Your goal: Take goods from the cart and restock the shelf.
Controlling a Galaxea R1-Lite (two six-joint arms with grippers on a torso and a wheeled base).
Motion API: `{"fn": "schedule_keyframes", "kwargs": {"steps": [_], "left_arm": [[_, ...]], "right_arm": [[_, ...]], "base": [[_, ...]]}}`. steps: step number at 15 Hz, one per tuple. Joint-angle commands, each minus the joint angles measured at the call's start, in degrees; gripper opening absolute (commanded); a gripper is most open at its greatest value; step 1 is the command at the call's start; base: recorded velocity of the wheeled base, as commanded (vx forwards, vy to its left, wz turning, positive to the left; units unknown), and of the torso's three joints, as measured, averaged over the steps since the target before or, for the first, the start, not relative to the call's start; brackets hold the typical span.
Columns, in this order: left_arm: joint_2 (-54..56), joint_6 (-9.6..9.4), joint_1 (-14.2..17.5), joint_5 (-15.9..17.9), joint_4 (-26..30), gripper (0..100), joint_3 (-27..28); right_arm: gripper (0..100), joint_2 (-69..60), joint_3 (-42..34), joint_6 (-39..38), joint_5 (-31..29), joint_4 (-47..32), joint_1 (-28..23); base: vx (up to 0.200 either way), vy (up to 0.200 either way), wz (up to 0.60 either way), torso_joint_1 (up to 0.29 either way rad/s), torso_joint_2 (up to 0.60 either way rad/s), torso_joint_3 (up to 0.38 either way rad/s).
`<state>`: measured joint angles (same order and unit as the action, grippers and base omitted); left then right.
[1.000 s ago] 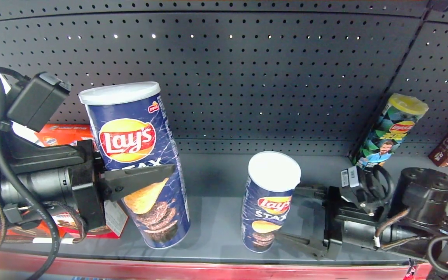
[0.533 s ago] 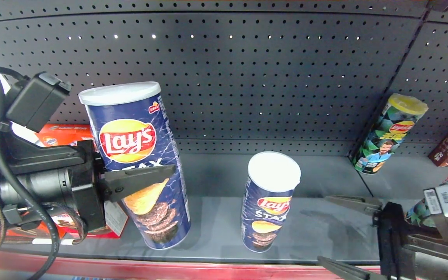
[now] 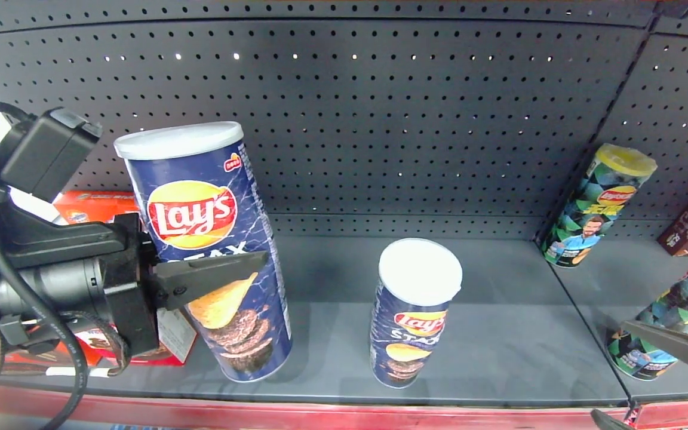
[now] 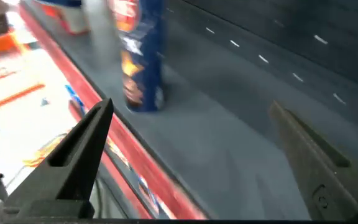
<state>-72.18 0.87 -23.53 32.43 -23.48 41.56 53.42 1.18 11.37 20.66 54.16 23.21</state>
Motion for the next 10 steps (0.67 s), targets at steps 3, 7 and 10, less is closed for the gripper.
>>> {"fn": "schedule_keyframes", "kwargs": {"steps": [3, 7, 10], "left_arm": [[0.55, -0.16, -0.47, 0.0, -0.16, 0, -0.51], [0.73, -0.6, -0.55, 0.09, -0.25, 0, -1.3], [0.73, -0.6, -1.17, 0.0, -0.25, 0, -1.39]], "right_arm": [[100, -37.69, 0.84, -5.4, -16.88, -33.95, -0.62], [100, -53.42, -0.04, -8.21, -32.44, -53.37, -0.62], [100, -53.42, 0.05, -9.97, -29.89, -53.55, 0.08]], "base": [[0.0, 0.0, 0.0, 0.0, 0.0, 0.0], [0.0, 0.0, 0.0, 0.0, 0.0, 0.0], [0.0, 0.0, 0.0, 0.0, 0.0, 0.0]]}}
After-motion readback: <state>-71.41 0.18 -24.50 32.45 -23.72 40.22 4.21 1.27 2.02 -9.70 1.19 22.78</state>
